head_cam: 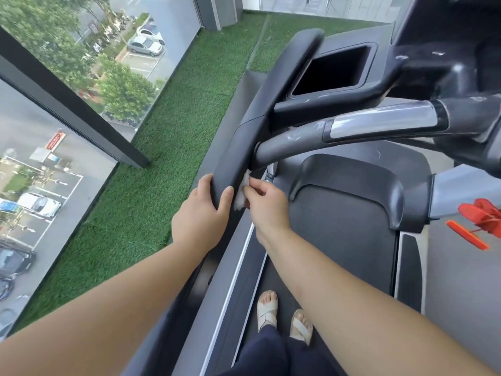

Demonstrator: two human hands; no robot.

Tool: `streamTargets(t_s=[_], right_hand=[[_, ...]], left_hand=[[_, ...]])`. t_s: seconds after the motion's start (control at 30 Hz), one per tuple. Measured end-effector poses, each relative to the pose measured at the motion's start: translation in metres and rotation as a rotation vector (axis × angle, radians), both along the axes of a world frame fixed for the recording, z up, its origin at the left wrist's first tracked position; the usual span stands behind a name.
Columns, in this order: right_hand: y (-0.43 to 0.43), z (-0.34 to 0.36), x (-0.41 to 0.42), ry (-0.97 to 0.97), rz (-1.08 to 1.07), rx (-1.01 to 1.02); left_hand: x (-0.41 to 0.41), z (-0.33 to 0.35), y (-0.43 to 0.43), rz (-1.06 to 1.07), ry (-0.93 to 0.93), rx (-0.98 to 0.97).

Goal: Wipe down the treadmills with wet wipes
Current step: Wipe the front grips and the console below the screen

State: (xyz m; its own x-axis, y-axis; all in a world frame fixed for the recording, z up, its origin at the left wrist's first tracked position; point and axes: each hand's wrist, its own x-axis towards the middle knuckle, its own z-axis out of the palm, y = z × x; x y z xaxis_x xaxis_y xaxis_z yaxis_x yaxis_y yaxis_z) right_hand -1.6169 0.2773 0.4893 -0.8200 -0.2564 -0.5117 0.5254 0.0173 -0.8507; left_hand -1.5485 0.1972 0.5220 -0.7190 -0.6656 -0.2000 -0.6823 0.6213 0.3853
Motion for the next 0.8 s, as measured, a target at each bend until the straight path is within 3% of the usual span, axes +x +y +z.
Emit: streamTargets(t_s=[0.13,0.23,0.3,0.43,0.57,0.7,0.8], right_hand=[[0.02,0.017,0.002,-0.24,0.103,-0.288],[0.039,0.034,0.004,-0.199,0.235,-0.291],[0.052,0.05,-0.005,0.023,0.326,-0.15],[0.062,0.097,-0.042,0.647,0.505,0.233],[0.048,0.111,-0.081,1.279,0.528,0.626],[0.035,0.098,-0.103,1.531,0.744,1.018],[0.031,0.101,-0.107,1.537,0.993,1.248]], left_hand=[[0.001,-0.002,-0.001,0.006,0.007,0.042],[0.002,-0.002,-0.005,0.029,0.008,0.117],[0.002,0.0,-0.004,0.031,0.047,0.163],[-0.017,0.012,0.005,-0.094,0.197,0.126],[-0.059,0.023,0.002,-0.2,0.225,0.082],[-0.079,0.013,-0.009,-0.23,0.126,0.136],[-0.076,0.0,-0.009,-0.236,0.116,0.044]])
